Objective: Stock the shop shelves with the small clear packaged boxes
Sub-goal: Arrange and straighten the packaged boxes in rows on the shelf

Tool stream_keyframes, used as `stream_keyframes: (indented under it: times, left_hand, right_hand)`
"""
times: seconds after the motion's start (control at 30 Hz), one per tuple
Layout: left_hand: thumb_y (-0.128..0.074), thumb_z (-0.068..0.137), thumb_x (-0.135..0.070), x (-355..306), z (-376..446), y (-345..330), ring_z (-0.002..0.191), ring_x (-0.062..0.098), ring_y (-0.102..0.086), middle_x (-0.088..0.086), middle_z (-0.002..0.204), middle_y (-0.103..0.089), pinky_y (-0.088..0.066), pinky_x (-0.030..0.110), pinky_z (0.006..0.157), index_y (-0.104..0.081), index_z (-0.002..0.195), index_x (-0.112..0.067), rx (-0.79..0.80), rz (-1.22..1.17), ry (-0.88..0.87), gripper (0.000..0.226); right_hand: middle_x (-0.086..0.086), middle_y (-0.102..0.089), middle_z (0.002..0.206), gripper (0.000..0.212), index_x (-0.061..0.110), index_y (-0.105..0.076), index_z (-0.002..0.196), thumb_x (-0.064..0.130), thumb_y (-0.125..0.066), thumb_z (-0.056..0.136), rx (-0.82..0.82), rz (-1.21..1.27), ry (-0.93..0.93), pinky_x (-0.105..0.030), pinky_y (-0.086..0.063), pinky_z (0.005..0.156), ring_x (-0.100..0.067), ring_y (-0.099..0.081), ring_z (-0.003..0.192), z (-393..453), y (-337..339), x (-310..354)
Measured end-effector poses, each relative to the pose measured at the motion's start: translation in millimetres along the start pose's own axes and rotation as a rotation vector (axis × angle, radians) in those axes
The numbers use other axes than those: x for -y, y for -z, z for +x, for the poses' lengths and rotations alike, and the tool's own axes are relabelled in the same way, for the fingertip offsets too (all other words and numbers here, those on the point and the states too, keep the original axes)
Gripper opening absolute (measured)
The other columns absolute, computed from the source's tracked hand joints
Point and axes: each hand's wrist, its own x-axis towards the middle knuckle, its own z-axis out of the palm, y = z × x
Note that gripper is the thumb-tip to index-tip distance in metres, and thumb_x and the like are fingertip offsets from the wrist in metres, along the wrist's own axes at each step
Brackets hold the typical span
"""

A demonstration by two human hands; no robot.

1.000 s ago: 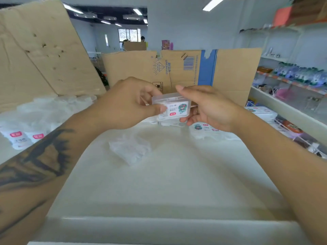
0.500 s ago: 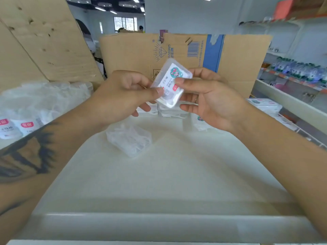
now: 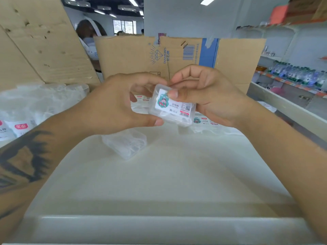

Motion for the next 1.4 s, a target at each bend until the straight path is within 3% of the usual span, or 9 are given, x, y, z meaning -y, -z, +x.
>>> stream_keyframes:
  times: [0.13, 0.33, 0.53, 0.6, 0.7, 0.87, 1.1, 1.3, 1.4]
  left_hand:
    - [-0.094, 0.059, -0.051, 3, 0, 1, 0.105, 0.002, -0.068, -0.026, 0.110, -0.071, -0.054, 0.037, 0.098, -0.068, 0.116, -0.045, -0.008, 0.050, 0.124, 0.063]
    - [-0.094, 0.060, -0.049, 6, -2, 0, 0.094, -0.001, -0.067, -0.028, 0.108, -0.069, -0.051, 0.023, 0.080, -0.067, 0.111, -0.050, 0.101, 0.128, 0.211, 0.058]
    - [-0.078, 0.055, -0.078, 11, -6, 18, 0.107, -0.004, -0.060, -0.027, 0.114, -0.062, -0.049, 0.023, 0.093, -0.053, 0.126, -0.056, 0.311, 0.265, 0.325, 0.078]
    - [-0.077, 0.051, -0.086, 16, -11, 25, 0.114, -0.008, -0.056, -0.032, 0.119, -0.059, -0.047, 0.024, 0.097, -0.052, 0.123, -0.062, 0.435, 0.278, 0.349, 0.080]
    - [-0.073, 0.043, -0.084, 24, -21, 25, 0.113, -0.009, -0.056, -0.034, 0.117, -0.060, -0.043, 0.013, 0.086, -0.056, 0.116, -0.065, 0.447, 0.277, 0.297, 0.078]
    - [-0.079, 0.047, -0.076, 30, -18, 34, 0.115, -0.016, -0.051, -0.042, 0.117, -0.055, -0.045, 0.023, 0.089, -0.052, 0.111, -0.073, 0.578, 0.211, 0.360, 0.070]
    - [-0.077, 0.042, -0.074, 31, -17, 37, 0.109, -0.004, -0.059, -0.026, 0.114, -0.059, -0.056, 0.031, 0.086, -0.057, 0.106, -0.068, 0.617, 0.272, 0.387, 0.068]
    - [-0.074, 0.042, -0.080, 26, -14, 40, 0.099, -0.004, -0.062, -0.022, 0.112, -0.060, -0.050, 0.018, 0.082, -0.061, 0.113, -0.056, 0.493, 0.240, 0.420, 0.077]
    - [-0.077, 0.049, -0.079, 21, -12, 41, 0.091, 0.002, -0.068, -0.016, 0.106, -0.066, -0.054, 0.026, 0.086, -0.062, 0.112, -0.054, 0.399, 0.170, 0.409, 0.069]
  right_hand:
    - [-0.001, -0.076, 0.098, 0.038, 0.010, -0.067, 0.106, 0.016, -0.088, 0.075, 0.052, -0.321, 0.063, -0.028, -0.058, 0.074, -0.012, -0.072, 0.083, -4, 1, 0]
    - [0.022, -0.068, 0.106, 0.053, 0.036, -0.065, 0.113, 0.035, -0.093, 0.068, 0.108, -0.780, 0.068, -0.030, -0.052, 0.092, -0.003, -0.063, 0.101, -7, -8, -5]
    - [0.019, -0.064, 0.119, 0.054, 0.037, -0.064, 0.123, 0.042, -0.086, 0.073, 0.122, -1.051, 0.036, -0.028, -0.050, 0.086, -0.004, -0.059, 0.105, -4, -8, -9]
    - [0.018, -0.064, 0.119, 0.051, 0.038, -0.064, 0.122, 0.042, -0.085, 0.075, 0.128, -1.085, 0.029, -0.029, -0.049, 0.086, -0.006, -0.058, 0.106, -3, -10, -14]
    - [0.021, -0.061, 0.106, 0.044, 0.038, -0.066, 0.118, 0.040, -0.082, 0.077, 0.142, -1.135, 0.021, -0.027, -0.045, 0.081, -0.008, -0.057, 0.103, -3, -13, -18]
    - [0.015, -0.062, 0.104, 0.032, 0.033, -0.069, 0.113, 0.034, -0.077, 0.082, 0.155, -1.224, 0.020, -0.030, -0.043, 0.084, -0.014, -0.057, 0.100, -1, -14, -22]
    - [0.012, -0.065, 0.101, 0.029, 0.029, -0.067, 0.105, 0.038, -0.077, 0.079, 0.101, -1.259, -0.007, -0.032, -0.038, 0.081, -0.017, -0.058, 0.098, 1, -15, -24]
    - [0.010, -0.055, 0.113, 0.048, 0.042, -0.060, 0.131, 0.048, -0.071, 0.085, 0.137, -1.351, -0.044, -0.036, -0.033, 0.092, -0.018, -0.052, 0.112, -2, -21, -18]
    - [0.010, -0.051, 0.113, 0.042, 0.040, -0.064, 0.127, 0.054, -0.065, 0.088, 0.142, -1.370, -0.068, -0.040, -0.033, 0.100, -0.020, -0.052, 0.117, -2, -24, -16]
